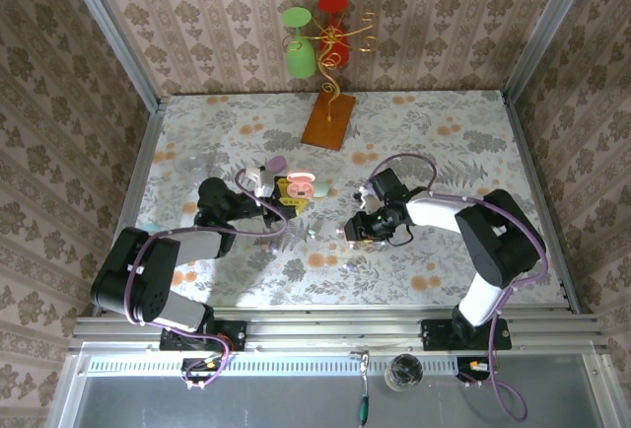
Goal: Insert the wireless bluetooth earbuds into the charging case
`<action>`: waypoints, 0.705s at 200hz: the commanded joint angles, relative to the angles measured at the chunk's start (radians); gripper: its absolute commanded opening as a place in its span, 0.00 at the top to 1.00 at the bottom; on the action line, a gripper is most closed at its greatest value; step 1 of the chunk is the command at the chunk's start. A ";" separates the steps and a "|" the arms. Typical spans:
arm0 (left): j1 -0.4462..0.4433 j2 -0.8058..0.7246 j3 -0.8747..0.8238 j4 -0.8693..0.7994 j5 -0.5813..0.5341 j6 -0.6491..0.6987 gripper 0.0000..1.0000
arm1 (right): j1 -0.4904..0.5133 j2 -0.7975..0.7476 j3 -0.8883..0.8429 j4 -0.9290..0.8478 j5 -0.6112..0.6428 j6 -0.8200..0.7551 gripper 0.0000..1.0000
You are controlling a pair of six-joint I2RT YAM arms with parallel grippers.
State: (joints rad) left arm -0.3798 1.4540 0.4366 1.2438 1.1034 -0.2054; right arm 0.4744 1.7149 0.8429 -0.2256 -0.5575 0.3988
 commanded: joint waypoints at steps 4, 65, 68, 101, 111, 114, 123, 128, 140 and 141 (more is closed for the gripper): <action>-0.005 0.008 0.011 0.034 0.029 0.010 0.64 | 0.003 0.022 0.003 0.027 -0.041 0.010 0.59; -0.008 0.016 0.020 0.036 0.037 0.011 0.64 | 0.003 0.022 -0.024 0.058 -0.068 0.032 0.71; -0.008 0.017 0.019 0.036 0.038 0.011 0.64 | 0.003 0.022 -0.022 0.058 -0.069 0.031 0.72; -0.008 0.020 0.022 0.036 0.041 0.011 0.64 | 0.003 0.037 -0.016 0.060 -0.085 0.028 0.74; -0.008 0.018 0.020 0.036 0.041 0.012 0.64 | 0.004 0.038 -0.016 0.059 -0.090 0.027 0.74; -0.008 0.019 0.019 0.036 0.042 0.013 0.64 | 0.004 0.041 -0.016 0.059 -0.091 0.025 0.73; -0.008 0.017 0.017 0.036 0.042 0.014 0.64 | 0.005 0.040 -0.017 0.061 -0.094 0.025 0.73; -0.008 0.018 0.016 0.036 0.042 0.014 0.64 | 0.006 0.040 -0.019 0.061 -0.096 0.025 0.73; -0.008 0.017 0.015 0.036 0.040 0.017 0.64 | 0.007 0.041 -0.019 0.062 -0.100 0.022 0.73; -0.008 0.017 0.015 0.036 0.040 0.017 0.64 | 0.008 0.041 -0.019 0.062 -0.100 0.022 0.73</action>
State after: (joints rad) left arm -0.3855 1.4651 0.4370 1.2434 1.1217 -0.2054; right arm 0.4740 1.7359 0.8295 -0.1654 -0.6189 0.4232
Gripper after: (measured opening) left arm 0.378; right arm 0.268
